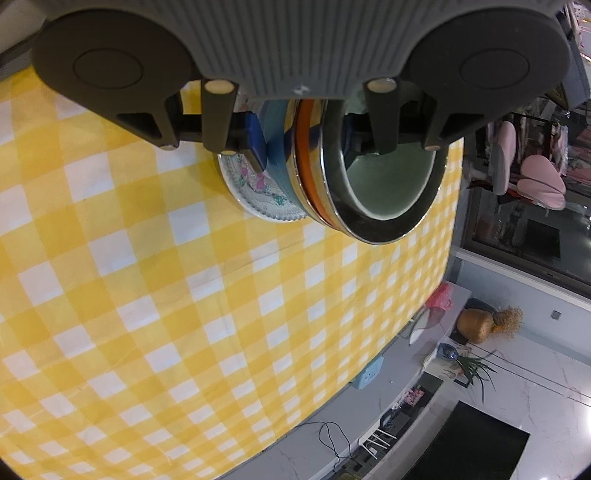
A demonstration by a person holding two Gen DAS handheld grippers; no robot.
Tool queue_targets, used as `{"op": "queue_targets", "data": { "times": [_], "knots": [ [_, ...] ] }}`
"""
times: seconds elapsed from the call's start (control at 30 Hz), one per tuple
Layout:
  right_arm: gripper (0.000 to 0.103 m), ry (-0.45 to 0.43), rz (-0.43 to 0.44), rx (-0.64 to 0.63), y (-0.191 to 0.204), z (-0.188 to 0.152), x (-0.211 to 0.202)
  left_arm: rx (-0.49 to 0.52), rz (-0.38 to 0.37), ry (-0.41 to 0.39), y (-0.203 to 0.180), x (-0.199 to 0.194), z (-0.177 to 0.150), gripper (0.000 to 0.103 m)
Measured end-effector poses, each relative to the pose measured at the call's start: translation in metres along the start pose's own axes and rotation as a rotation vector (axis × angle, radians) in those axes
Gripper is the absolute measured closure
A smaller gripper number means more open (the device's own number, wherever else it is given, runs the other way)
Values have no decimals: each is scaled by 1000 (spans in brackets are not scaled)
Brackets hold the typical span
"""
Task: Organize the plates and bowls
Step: 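Carry the nested bowl stack with both grippers toward the stacked plates, then lower the bowl stack onto the sticker plate with both grippers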
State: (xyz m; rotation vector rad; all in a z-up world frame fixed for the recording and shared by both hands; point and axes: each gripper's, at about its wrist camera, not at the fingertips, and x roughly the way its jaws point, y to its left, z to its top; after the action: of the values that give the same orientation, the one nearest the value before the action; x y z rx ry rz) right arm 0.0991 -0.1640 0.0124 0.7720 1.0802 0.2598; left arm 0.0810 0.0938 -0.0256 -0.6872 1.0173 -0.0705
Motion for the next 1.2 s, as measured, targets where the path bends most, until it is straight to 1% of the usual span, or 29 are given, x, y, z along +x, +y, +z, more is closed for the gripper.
{"op": "queue_targets", "data": {
  "times": [0.2,0.27,0.37,0.5,0.57,0.67,0.7,0.8,0.93,1.07,1.2],
  "knots": [
    [63,5,-1,-7,2,0,-1,-15,-3,1,1,1,1,45],
    [60,6,3,-12,4,2,-1,-22,9,-6,0,1,2,46],
    [58,6,13,-20,6,3,-1,4,44,-25,-5,0,2,46],
    [55,-10,9,-59,11,2,-2,27,62,-30,-9,0,3,46],
    [48,-19,14,-73,15,2,-4,41,67,-41,-11,-1,3,45],
    [40,-40,4,-107,20,2,-7,66,59,-72,-13,-5,2,39],
    [40,-47,-5,-119,22,1,-9,78,60,-90,-16,-8,2,38],
    [39,-75,-21,-156,27,0,-14,132,63,-153,-26,-21,1,36],
    [39,-148,-53,-231,38,-4,-28,229,67,-237,-41,-40,-2,35],
    [39,-219,-93,-315,49,-10,-45,330,112,-308,-56,-60,-9,35],
    [38,-275,-119,-400,58,-21,-62,466,141,-375,-71,-81,-25,34]
  ]
}}
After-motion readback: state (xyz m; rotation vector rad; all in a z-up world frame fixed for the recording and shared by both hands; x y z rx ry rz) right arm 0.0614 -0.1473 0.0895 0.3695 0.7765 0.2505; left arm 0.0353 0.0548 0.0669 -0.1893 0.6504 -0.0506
